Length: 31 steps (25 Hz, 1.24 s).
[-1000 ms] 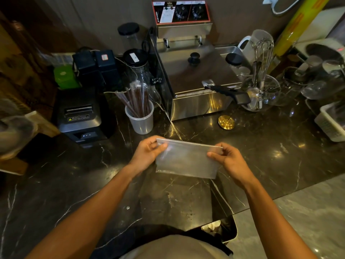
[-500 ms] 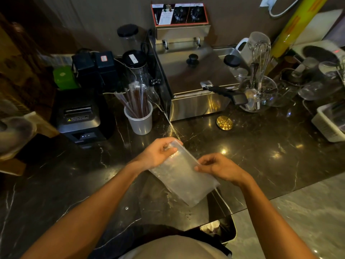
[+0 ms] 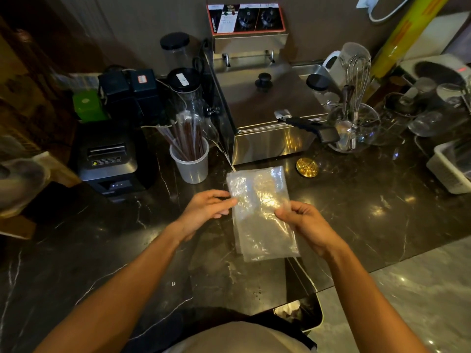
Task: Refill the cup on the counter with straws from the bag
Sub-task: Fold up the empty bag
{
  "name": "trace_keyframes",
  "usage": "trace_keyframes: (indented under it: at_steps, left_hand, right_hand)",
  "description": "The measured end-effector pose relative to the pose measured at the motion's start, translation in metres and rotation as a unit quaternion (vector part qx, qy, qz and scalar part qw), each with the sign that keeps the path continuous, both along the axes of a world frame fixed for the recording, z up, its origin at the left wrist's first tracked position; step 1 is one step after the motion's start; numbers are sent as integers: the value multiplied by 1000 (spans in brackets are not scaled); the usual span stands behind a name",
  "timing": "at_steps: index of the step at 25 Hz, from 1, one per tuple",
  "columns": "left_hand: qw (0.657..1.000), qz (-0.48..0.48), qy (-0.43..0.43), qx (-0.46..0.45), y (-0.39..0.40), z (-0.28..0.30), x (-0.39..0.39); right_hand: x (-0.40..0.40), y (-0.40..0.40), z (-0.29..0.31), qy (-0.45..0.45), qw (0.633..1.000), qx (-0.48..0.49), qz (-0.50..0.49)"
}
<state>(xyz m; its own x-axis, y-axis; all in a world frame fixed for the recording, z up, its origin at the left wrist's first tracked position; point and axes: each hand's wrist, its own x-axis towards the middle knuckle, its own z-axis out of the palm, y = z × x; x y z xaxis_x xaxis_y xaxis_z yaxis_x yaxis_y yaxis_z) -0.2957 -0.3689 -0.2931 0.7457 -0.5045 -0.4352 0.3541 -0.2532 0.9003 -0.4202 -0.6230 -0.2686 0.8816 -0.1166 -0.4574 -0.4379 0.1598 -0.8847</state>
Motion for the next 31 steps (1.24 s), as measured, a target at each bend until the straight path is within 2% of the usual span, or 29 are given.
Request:
trace_keyframes:
  at_steps: [3, 6, 8, 10, 14, 19, 22, 26, 31]
  left_hand:
    - [997, -27, 60, -31, -8, -8, -12]
    - [983, -40, 153, -93, -12, -13, -21]
    - [985, -62, 124, -98, -13, -15, -24]
    - [991, -38, 95, -87, -13, -12, -23]
    - [994, -20, 80, -72, -11, -8, -16]
    - [997, -47, 48, -44, -7, -4, -13]
    - [995, -47, 62, -68, -6, -2, -13]
    - [981, -60, 126, -131, -6, -5, -13]
    - [984, -63, 115, -119, -3, -2, -17]
  right_hand:
    - [1, 6, -2, 0, 997, 76, -34]
    - [0, 13, -7, 10, 995, 94, -33]
    - [-1, 15, -9, 15, 996, 85, -35]
    - [-2, 14, -12, 26, 997, 63, -37]
    - [-5, 6, -16, 44, 998, 26, -41]
    - [-8, 5, -15, 34, 998, 6, -43]
    - [-9, 6, -17, 20, 998, 33, -55]
    - [-9, 7, -16, 14, 992, 101, -81]
    - [-10, 7, -14, 8, 992, 100, -81]
